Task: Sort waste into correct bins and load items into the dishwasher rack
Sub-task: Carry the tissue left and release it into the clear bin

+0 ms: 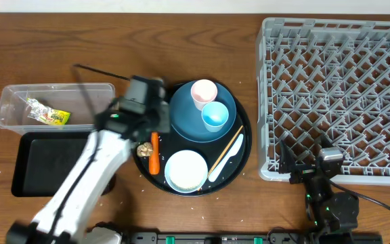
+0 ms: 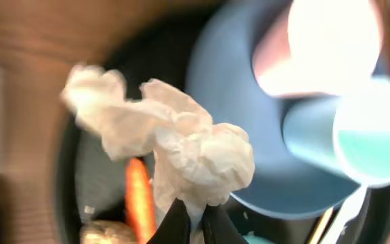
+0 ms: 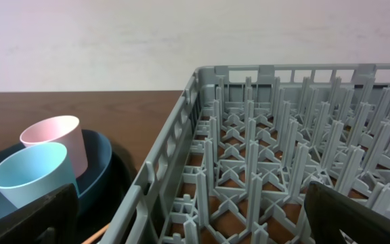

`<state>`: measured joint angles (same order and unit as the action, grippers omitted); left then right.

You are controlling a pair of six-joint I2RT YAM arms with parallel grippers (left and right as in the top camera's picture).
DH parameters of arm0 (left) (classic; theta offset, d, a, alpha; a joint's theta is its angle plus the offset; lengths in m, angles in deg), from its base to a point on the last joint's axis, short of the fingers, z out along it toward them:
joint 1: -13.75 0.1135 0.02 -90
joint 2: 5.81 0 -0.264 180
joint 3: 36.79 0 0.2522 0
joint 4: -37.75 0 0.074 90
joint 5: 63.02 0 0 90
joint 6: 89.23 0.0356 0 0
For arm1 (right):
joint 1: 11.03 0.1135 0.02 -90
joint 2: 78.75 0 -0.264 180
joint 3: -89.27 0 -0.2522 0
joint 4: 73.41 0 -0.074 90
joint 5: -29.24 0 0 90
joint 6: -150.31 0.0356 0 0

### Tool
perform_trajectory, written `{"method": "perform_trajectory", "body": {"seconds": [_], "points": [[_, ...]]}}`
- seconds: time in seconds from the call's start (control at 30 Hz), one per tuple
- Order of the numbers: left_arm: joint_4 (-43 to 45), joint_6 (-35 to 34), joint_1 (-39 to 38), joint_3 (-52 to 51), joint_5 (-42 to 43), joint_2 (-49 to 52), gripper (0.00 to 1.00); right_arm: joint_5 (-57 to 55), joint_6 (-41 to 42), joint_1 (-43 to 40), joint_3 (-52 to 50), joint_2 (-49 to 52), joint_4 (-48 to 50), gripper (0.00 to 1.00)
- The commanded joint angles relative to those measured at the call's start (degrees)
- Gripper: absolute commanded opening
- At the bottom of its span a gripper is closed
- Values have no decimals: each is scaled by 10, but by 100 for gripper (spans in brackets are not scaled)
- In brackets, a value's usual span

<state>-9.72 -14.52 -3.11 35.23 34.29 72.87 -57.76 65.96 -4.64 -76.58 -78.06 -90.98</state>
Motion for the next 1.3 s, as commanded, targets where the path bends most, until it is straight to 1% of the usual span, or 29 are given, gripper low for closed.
{"method": "perform_trajectory", "body": {"seconds": [0.0, 0.1, 0.27, 0.37, 0.53, 0.57, 0.6, 0.63, 0.7, 0.73, 0.83, 0.9, 0.97, 1.13, 1.23, 1.27], "points": [[-5, -36, 65, 12, -7, -39, 6, 0, 3, -6, -1, -2, -2, 99], [-5, -57, 151, 12, -9, -55, 6, 0, 3, -6, -1, -2, -2, 99], [-2, -103, 289, 12, -9, -41, 6, 0, 3, -6, -1, -2, -2, 99], [13, -115, 349, 12, -8, -20, 6, 0, 3, -6, -1, -2, -2, 99], [54, -118, 411, 12, 0, 23, 7, 0, 3, -6, -1, -2, -2, 99], [64, -121, 418, 12, 2, 32, 14, 0, 3, -6, -1, -2, -2, 99], [76, -121, 422, 12, 2, 43, 24, 0, 3, -6, -1, -2, -2, 99], [89, -121, 425, 12, 2, 52, 28, 0, 3, -6, -1, -2, -2, 99], [119, -120, 426, 12, 2, 70, 33, 0, 3, -6, -1, -2, -2, 99], [131, -120, 426, 12, 2, 76, 38, 0, 3, -6, -1, -2, -3, 99], [156, -120, 426, 12, 2, 82, 59, 0, 3, -6, -1, -2, -2, 99], [170, -119, 426, 12, 9, 78, 60, 0, 3, -6, -1, -2, -2, 99], [181, -100, 426, 13, 37, 68, 60, 0, 3, -6, -1, -2, -2, 99], [176, -99, 405, 17, 54, 12, 55, 0, 3, -6, -1, -2, -2, 99], [146, -99, 378, 17, 54, -33, 46, 0, 3, -6, -1, -2, -2, 99], [123, -100, 363, 17, 54, -52, 44, 0, 3, -6, -1, -2, -2, 99]]}}
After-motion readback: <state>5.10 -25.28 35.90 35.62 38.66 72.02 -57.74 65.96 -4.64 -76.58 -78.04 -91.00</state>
